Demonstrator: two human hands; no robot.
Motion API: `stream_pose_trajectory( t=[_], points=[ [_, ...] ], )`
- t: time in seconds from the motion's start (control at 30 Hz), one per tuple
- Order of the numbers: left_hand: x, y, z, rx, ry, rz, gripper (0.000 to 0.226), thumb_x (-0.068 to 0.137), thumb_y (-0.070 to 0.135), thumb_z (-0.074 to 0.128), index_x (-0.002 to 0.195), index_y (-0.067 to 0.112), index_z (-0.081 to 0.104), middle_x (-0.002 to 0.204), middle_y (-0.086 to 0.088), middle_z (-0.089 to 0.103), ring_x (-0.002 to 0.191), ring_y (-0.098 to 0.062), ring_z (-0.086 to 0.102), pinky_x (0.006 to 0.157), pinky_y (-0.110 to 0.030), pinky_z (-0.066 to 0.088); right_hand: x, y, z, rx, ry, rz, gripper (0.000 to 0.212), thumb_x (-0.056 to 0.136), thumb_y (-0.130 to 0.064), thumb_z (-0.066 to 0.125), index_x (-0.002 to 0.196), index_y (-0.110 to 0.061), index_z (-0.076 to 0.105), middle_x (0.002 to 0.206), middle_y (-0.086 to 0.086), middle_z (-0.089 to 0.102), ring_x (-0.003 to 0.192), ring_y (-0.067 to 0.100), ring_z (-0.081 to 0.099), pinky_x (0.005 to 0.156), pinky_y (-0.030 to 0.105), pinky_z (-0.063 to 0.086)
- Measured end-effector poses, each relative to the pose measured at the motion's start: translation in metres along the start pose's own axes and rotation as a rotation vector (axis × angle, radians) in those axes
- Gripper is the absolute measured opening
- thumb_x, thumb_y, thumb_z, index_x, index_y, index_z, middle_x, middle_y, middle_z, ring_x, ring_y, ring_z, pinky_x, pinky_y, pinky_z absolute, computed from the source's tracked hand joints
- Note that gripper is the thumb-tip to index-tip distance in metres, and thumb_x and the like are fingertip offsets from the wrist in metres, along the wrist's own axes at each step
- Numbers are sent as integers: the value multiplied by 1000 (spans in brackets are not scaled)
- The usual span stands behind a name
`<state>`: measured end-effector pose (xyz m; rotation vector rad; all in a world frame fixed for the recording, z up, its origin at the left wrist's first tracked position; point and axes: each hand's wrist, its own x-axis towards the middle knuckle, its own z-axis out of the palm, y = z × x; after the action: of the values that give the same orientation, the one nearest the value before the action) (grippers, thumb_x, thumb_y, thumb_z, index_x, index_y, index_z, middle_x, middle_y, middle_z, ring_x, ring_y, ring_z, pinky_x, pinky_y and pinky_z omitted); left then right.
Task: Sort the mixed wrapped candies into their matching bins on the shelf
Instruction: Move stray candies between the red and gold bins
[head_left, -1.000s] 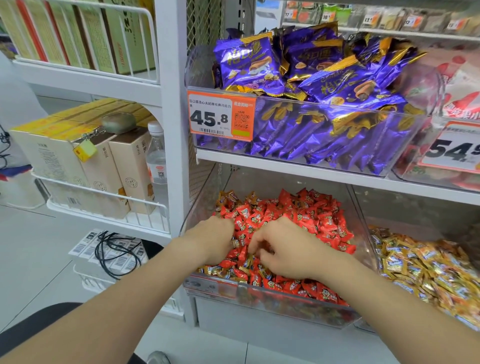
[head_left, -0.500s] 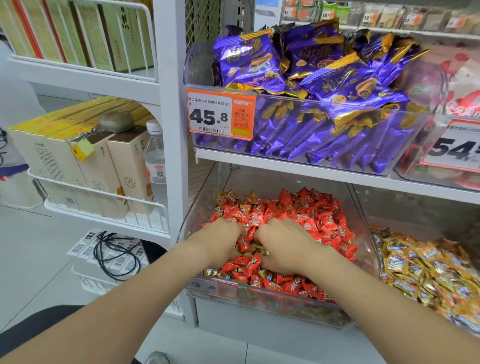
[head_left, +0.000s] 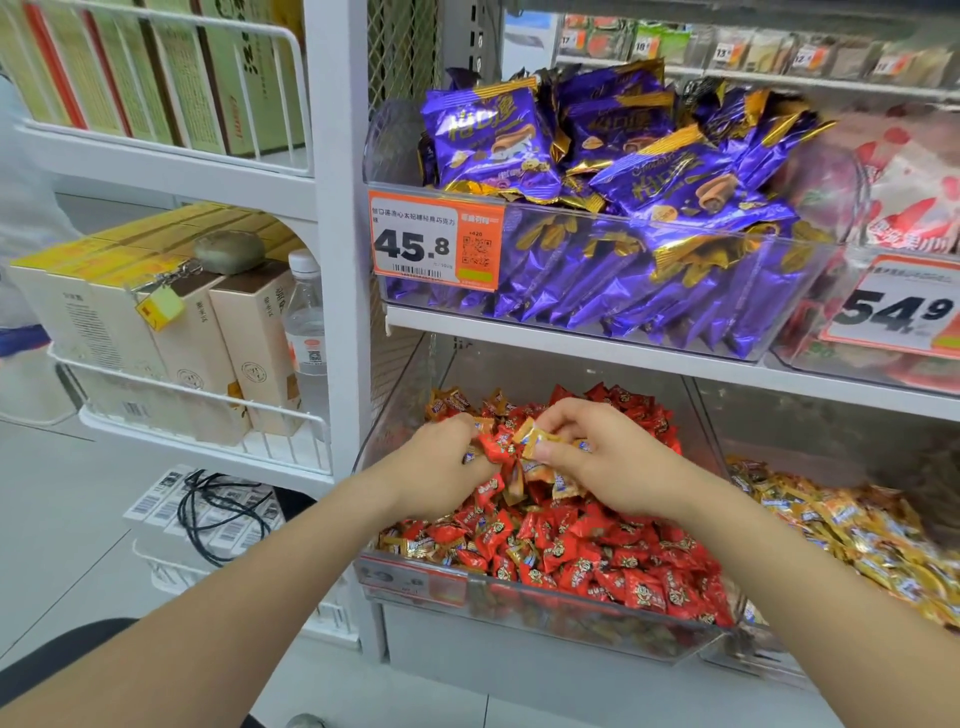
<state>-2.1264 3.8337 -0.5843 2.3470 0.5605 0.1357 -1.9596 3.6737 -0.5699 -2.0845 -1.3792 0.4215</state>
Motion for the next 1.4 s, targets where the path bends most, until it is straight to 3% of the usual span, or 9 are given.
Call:
stream_pose_trajectory(
  t=[0.3,0.47,0.73,0.8,0.9,1.03,1.2,1.27,1.4],
  points=[
    [1,13,16,-171,25,-97,12,104,29,54,111,19,52,77,2,50,50,-4,43,47,-22,33,-5,7,-3,-15,53,51,9,106,-37,60,109,-29,61,80,-6,62,64,5,56,65,29,44],
    [0,22,18,-302,85,-121,19,102,28,47,93,19,61,55,13,46,44,-8,36,46,-22,36,-11,4,-8,-131,69,49,15,110,-37,51,115,-28,61,68,-2,65,62,15,64,67,41,53],
    [8,19,23,-271,117,-97,47,106,48,50,75,13,42,53,8,37,46,-16,38,49,-23,39,-16,5,-16,-43,54,100,20,112,-24,44,122,-24,61,51,-7,50,41,11,43,47,39,44],
    [10,17,25,-147,145,-29,50,103,50,58,70,12,49,57,7,53,46,-6,47,54,-24,40,-17,4,-21,47,73,122,18,112,-24,46,117,-24,64,58,-4,52,41,11,52,43,33,47],
    [11,19,28,78,133,108,22,95,44,73,84,25,71,74,10,70,66,1,62,64,-22,47,-22,5,-28,136,36,107,16,111,-24,51,112,-26,67,65,2,55,49,11,53,52,24,51],
    [11,17,35,375,34,159,32,85,47,82,106,30,65,82,14,57,81,-16,58,67,-34,44,-28,14,-32,296,3,219,19,112,-26,50,106,-23,68,67,-11,51,61,10,46,60,24,51],
    [16,19,41,432,9,160,35,77,49,88,94,28,65,81,12,58,80,-17,62,66,-33,50,-37,9,-35,384,28,346,20,113,-33,47,116,-22,63,107,-9,62,94,11,65,65,22,48],
    [17,19,39,361,3,149,24,85,43,84,86,26,67,72,12,61,71,-12,61,63,-31,47,-40,4,-38,337,29,330,25,110,-31,48,99,-17,65,96,4,72,74,6,58,60,22,45],
    [13,27,27,282,67,103,28,100,36,54,86,12,58,74,-3,66,69,-23,62,62,-37,47,-44,-9,-41,229,107,287,38,103,-29,48,68,-17,42,64,9,40,45,14,33,44,21,30]
  ],
)
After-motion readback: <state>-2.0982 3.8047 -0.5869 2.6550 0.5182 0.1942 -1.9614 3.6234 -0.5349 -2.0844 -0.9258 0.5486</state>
